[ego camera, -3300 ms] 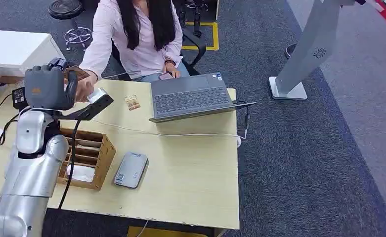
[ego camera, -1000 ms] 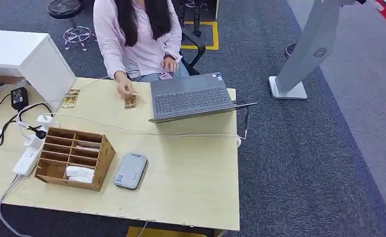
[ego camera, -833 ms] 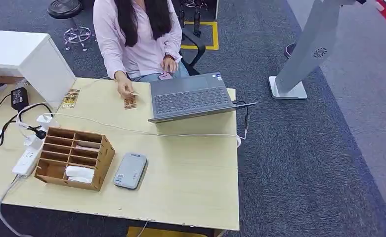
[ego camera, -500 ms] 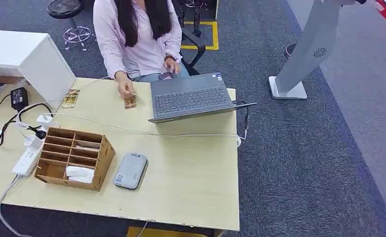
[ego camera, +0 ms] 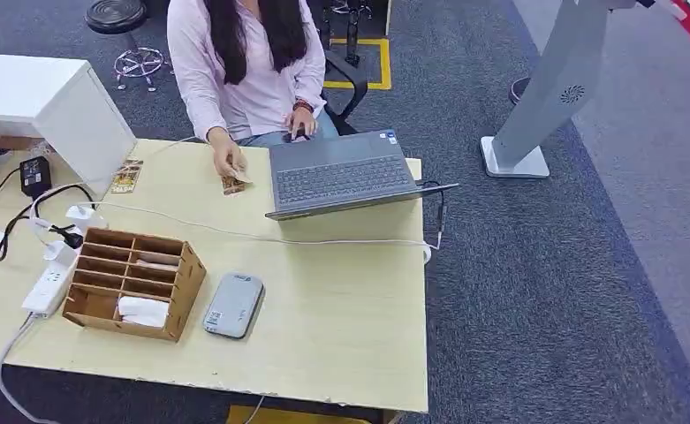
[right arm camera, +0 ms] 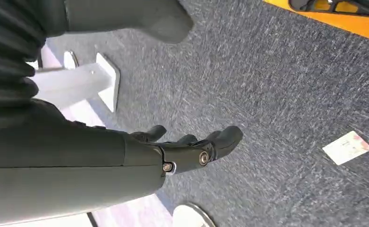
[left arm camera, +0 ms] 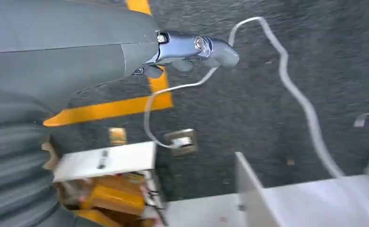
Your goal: Pass the card to the sensor for recognition and then transmit it.
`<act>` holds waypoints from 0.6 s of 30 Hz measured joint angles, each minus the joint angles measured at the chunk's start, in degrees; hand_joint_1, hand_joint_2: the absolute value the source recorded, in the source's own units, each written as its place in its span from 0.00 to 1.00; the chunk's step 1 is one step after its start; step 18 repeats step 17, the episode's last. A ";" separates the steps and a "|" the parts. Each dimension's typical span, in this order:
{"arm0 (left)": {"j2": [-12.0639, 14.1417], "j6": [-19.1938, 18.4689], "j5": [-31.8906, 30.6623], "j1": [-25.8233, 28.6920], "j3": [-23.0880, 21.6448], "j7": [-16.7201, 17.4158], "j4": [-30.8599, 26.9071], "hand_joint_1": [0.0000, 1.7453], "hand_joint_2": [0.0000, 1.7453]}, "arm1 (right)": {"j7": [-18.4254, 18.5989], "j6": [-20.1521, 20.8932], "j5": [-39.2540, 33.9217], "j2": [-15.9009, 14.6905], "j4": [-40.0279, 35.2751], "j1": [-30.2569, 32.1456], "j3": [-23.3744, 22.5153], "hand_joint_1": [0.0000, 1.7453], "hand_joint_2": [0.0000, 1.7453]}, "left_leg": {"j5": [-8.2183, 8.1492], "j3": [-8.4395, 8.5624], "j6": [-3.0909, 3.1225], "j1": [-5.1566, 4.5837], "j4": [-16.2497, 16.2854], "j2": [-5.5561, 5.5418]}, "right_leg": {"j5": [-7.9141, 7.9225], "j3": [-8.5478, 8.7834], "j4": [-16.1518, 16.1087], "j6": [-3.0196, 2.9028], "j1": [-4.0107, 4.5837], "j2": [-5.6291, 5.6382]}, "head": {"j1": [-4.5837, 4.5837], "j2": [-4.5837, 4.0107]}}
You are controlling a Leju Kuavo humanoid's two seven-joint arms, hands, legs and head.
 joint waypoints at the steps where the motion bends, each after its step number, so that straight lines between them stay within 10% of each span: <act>1: 0.11 0.18 -0.38 0.17 -0.79 0.60 0.16 0.00 0.00 | -0.13 0.31 -1.37 -0.22 -0.18 0.19 0.82 0.00 0.00 | 0.00 0.00 0.00 0.00 0.00 0.00 | 0.00 0.00 0.00 0.00 0.00 0.00 | 0.00 0.00; 18: 1.47 4.44 -7.09 3.39 -17.52 8.86 0.59 0.00 0.00 | -2.69 4.68 -25.46 -4.00 -3.39 4.00 15.90 0.00 0.00 | -0.01 -0.01 0.00 0.00 0.00 0.00 | 0.00 -0.01 0.00 0.00 0.00 0.00 | -0.02 0.00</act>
